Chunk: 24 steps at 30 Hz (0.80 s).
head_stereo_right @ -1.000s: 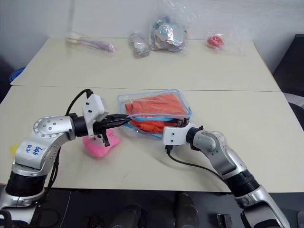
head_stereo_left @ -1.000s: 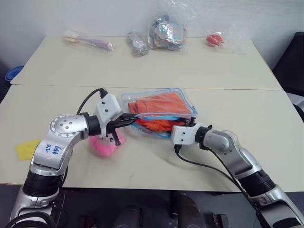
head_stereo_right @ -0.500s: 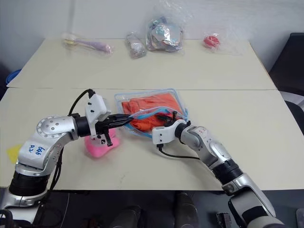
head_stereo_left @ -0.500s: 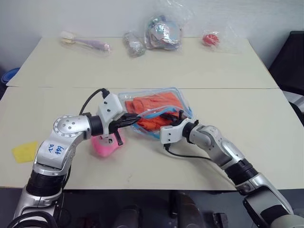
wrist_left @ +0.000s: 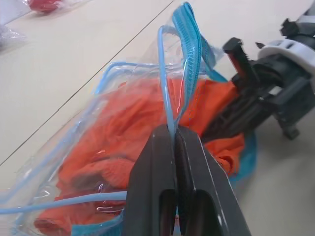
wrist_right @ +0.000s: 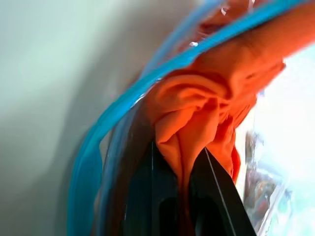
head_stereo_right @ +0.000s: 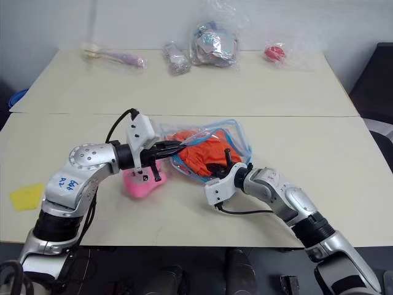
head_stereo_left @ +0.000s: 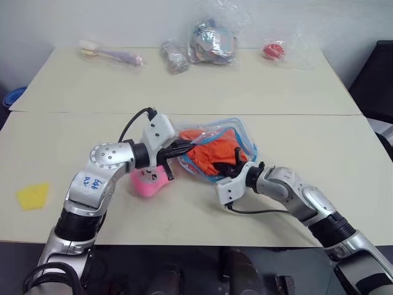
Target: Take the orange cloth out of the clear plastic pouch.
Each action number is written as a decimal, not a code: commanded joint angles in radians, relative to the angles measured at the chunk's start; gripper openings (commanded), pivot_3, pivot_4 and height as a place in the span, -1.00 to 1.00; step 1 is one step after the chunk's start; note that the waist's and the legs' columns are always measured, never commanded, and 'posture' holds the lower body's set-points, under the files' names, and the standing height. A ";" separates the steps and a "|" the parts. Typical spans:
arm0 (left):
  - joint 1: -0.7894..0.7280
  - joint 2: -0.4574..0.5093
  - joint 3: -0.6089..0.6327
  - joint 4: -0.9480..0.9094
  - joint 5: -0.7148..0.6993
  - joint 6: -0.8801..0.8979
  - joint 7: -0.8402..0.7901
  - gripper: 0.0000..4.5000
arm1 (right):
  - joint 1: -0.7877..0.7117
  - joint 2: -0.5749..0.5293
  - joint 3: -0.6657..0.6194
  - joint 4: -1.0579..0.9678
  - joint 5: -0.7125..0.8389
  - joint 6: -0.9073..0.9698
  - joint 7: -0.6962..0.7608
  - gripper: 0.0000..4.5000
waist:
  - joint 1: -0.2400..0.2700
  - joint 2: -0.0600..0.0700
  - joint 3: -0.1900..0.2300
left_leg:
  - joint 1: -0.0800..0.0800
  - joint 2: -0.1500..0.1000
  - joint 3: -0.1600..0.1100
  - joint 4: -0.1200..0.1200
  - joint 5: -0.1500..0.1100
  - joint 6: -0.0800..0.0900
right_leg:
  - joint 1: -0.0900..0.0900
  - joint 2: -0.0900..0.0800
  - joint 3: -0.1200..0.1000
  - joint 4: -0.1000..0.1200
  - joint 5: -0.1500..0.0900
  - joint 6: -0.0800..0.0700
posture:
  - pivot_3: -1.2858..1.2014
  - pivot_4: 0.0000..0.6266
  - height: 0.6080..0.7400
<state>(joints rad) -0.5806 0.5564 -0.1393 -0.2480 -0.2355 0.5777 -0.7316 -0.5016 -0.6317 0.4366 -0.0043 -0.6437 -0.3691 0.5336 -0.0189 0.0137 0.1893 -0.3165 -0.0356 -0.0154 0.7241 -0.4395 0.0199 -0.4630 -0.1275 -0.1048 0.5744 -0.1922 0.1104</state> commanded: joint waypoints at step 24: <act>0.028 0.082 0.008 0.175 0.072 -0.304 -0.180 -0.53 | 0.048 -0.437 -0.744 -0.031 0.830 0.496 0.476 -1.00 | 0.039 0.000 0.000 | -0.002 -0.001 0.007 0.000 0.000 0.004 | 0.001 -0.002 -0.001 -0.004 0.002 0.003 | 0.03 -0.52 1.00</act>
<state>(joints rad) -0.5597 0.6227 -0.1646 -0.0134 -0.1280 0.2716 -0.8863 -0.4543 -1.0690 -0.2777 -0.0600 0.2086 0.1699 1.0514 0.0205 0.0135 0.1895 -0.3182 -0.0366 -0.0084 0.7243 -0.4393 0.0235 -0.4620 -0.1296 -0.1056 0.5707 -0.1899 0.1136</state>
